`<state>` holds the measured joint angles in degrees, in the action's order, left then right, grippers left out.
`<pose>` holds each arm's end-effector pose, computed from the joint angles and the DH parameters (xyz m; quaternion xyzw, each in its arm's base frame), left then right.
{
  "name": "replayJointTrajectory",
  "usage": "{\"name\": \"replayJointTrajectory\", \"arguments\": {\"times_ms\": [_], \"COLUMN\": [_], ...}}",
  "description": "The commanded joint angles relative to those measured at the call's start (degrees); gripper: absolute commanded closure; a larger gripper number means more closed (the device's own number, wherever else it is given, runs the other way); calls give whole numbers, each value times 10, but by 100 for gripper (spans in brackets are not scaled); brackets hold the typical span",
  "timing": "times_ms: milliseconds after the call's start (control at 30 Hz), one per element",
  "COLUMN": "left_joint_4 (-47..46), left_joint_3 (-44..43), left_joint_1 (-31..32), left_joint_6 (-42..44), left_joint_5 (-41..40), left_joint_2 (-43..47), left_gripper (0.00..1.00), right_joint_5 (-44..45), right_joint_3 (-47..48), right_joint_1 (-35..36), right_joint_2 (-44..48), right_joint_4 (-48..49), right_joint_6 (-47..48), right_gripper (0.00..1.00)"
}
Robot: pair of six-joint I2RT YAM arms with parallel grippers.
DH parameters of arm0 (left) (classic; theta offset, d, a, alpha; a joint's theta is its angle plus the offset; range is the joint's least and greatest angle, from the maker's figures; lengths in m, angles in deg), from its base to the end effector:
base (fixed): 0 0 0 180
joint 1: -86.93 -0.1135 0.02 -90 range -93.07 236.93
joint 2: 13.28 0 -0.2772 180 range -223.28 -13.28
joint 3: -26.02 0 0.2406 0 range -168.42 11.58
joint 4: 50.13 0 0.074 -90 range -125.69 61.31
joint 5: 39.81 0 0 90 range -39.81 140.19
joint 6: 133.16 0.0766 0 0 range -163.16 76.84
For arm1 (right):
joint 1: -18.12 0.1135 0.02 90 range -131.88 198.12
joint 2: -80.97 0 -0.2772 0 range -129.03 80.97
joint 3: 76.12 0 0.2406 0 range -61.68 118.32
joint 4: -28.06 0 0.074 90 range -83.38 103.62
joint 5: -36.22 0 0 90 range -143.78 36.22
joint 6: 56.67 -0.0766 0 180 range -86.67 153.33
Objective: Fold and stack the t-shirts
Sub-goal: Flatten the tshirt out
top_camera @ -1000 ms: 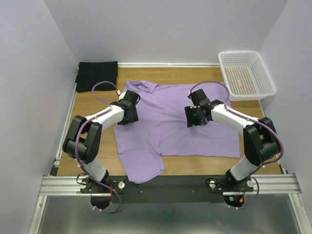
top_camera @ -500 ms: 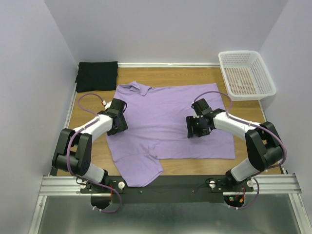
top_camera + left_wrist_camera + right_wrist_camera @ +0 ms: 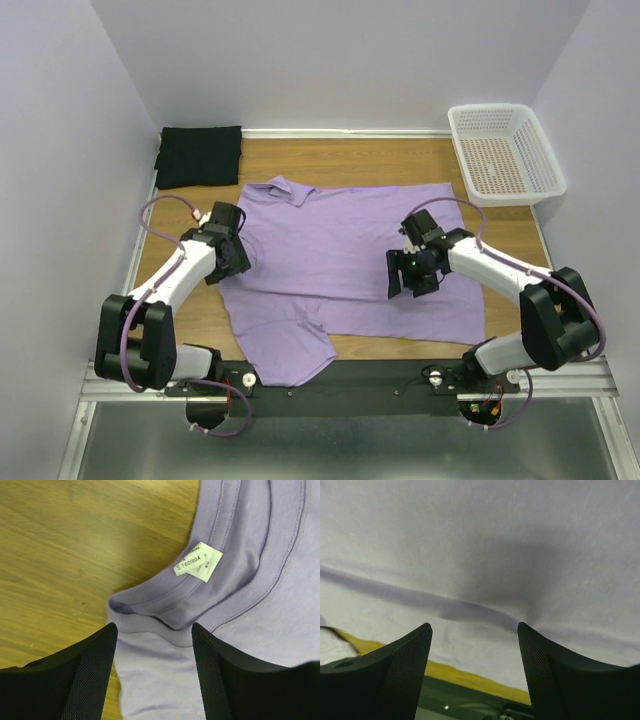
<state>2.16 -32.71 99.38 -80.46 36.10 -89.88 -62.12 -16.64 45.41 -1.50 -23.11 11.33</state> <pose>0.2336 -0.0325 0.1698 -0.2310 0.9502 0.0377 0.2059 0.2136 0.1227 0.1502 -0.0556 0.9863 0.1228 0.0949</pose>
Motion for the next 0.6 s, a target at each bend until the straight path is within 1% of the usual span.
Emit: {"name": "replayJointTrajectory", "arguments": {"times_ms": [0,67,133,233,267,300,367,400,467,567], "left_joint_4": [19,7,-18,-62,-72,-80,-90,-94,-102,-122], "left_joint_3": [-76,-106,-151,-202,-214,-240,-267,-279,-320,-336], "left_joint_1": [-22,-28,-32,-36,-37,-38,-44,-46,-52,-59], "left_joint_6": [11,20,40,67,74,85,93,100,115,138], "left_joint_5": [-17,-30,-36,-45,-45,-45,-52,-54,-56,-53], "left_joint_2": [16,4,-30,-93,-110,-146,-184,-221,-264,-292], "left_gripper": [28,27,25,24,24,25,26,27,27,27], "right_joint_5": [24,44,65,64,65,67,68,69,80,99], "right_joint_3": [88,125,182,246,258,269,310,320,345,370], "right_joint_1": [-14,-25,-46,-91,-104,-130,-152,-163,-188,-196], "right_joint_2": [8,-12,-32,-80,-94,-115,-142,-152,-181,-226], "right_joint_4": [-35,-34,-34,-25,-13,-9,-4,1,20,34], "right_joint_6": [13,21,35,56,60,64,63,58,51,55], "right_gripper": [23,24,24,28,30,31,33,34,39,43]}}
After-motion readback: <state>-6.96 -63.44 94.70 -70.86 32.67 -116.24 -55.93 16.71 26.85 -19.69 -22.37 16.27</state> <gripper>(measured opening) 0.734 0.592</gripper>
